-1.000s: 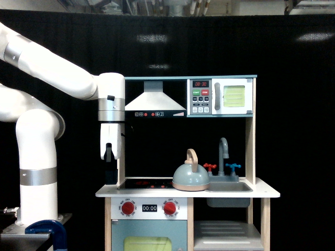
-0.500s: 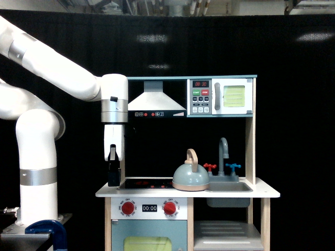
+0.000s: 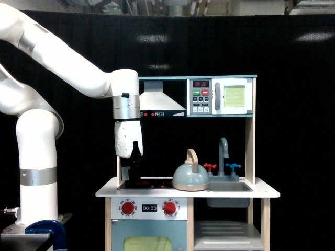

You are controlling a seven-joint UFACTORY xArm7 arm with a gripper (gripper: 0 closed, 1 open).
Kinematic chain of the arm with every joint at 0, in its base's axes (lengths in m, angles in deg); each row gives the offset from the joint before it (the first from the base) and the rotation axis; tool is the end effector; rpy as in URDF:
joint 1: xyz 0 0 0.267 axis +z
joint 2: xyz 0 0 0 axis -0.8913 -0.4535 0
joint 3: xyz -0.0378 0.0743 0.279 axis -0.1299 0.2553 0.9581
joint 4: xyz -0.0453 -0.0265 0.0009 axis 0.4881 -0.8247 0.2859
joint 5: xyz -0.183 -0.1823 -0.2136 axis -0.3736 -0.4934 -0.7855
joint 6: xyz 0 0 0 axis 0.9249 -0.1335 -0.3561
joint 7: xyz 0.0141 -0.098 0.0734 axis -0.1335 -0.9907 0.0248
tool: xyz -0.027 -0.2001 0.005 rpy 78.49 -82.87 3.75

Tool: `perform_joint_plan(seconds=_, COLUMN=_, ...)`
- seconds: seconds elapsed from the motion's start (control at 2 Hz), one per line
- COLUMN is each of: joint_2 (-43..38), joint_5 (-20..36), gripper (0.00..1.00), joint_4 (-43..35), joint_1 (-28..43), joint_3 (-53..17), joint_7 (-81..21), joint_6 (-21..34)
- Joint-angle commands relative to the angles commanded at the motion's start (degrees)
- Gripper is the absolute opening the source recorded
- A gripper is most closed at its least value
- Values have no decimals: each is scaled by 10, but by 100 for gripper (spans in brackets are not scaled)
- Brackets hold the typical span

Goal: Place the teapot on the stove

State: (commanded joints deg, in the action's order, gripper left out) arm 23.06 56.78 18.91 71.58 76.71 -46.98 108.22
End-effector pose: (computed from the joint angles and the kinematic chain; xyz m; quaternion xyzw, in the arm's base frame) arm 0.2675 0.0038 0.1063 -0.9461 -0.3205 -0.0455 0.0016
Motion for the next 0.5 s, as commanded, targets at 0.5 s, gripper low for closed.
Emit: perform_joint_plan(seconds=0.5, joint_2=-120, joint_5=52, gripper=100, joint_4=-128, joint_1=130, joint_3=-80, joint_7=-240, joint_6=-53)
